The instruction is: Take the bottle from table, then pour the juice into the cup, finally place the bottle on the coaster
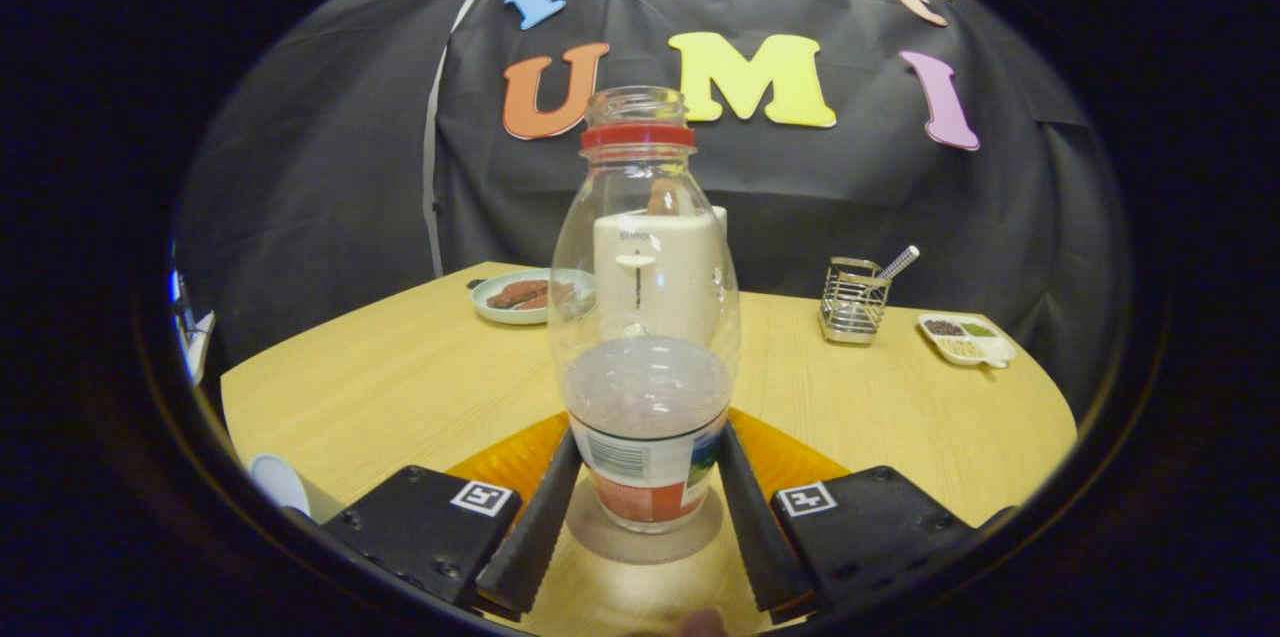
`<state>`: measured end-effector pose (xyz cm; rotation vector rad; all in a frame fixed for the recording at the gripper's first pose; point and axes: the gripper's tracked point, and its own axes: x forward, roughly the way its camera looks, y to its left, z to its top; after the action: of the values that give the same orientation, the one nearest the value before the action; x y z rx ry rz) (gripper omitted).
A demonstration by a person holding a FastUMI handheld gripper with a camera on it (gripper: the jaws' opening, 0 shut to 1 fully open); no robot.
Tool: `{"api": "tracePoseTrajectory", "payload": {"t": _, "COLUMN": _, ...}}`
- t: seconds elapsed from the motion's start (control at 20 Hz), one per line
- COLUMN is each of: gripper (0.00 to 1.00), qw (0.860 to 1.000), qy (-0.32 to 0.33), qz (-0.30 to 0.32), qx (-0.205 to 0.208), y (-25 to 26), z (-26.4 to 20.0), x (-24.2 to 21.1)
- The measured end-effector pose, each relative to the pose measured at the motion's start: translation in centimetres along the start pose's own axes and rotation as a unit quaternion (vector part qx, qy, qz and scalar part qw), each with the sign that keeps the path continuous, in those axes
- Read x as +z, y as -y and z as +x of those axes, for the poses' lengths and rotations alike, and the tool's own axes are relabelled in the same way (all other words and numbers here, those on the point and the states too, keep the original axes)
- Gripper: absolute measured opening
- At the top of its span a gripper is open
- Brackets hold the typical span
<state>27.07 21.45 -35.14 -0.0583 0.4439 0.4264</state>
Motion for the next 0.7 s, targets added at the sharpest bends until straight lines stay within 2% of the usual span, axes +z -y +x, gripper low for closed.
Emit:
{"api": "tracePoseTrajectory", "payload": {"t": 0.15, "gripper": 0.82, "qw": 1.0, "qy": 0.006, "qz": -0.001, "qx": -0.008, "y": 0.2, "z": -0.3, "x": 0.4}}
{"api": "tracePoseTrajectory", "payload": {"t": 0.3, "gripper": 0.98, "qw": 1.0, "qy": 0.023, "qz": -0.008, "qx": -0.018, "y": 0.2, "z": -0.8, "x": 1.5}}
{"api": "tracePoseTrajectory", "payload": {"t": 0.7, "gripper": 0.99, "qw": 0.997, "qy": 0.069, "qz": 0.014, "qx": -0.032, "y": -0.3, "z": -4.8, "x": 6.4}}
